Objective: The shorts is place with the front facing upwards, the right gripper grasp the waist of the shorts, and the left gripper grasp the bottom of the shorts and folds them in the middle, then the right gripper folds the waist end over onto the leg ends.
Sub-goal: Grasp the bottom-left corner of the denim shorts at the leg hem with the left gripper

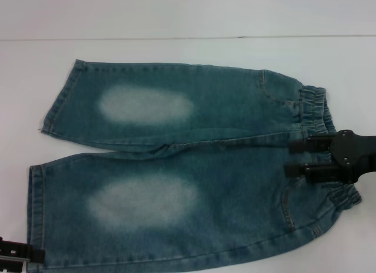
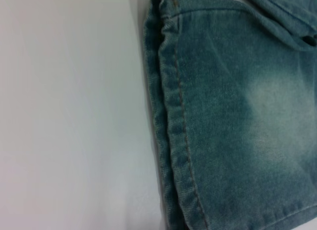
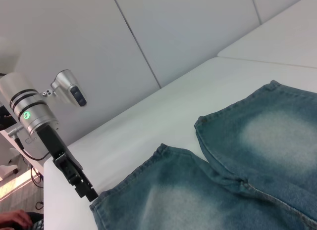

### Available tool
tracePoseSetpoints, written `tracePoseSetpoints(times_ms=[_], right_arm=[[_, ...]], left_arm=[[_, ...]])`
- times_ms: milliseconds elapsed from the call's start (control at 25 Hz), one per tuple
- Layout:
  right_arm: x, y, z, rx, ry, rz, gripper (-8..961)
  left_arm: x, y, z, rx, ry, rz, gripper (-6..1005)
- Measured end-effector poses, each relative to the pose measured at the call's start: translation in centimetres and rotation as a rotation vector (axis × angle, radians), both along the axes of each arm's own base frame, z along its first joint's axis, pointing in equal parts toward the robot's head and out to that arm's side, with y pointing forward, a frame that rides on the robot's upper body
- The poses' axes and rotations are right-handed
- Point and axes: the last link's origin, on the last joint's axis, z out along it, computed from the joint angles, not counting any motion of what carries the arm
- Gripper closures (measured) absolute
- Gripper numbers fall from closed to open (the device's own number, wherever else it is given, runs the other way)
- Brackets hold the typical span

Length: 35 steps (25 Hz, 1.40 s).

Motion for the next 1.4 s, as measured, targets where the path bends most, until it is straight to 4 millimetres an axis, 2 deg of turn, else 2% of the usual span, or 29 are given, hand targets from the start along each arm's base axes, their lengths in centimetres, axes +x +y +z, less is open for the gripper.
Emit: tracePoseSetpoints(times_ms=[840, 1400], right_arm=[[-0.3, 0.3, 0.2, 0.004, -0.001, 0.01, 219], [-0.3, 0.4, 0.2, 0.005, -0.003, 0.013, 220]], left_arm=[[0.4, 0.6, -0.7, -0.021, 0.006, -0.023, 223], [1.7, 1.7, -1.5, -0.031, -0.039, -0.054, 222]])
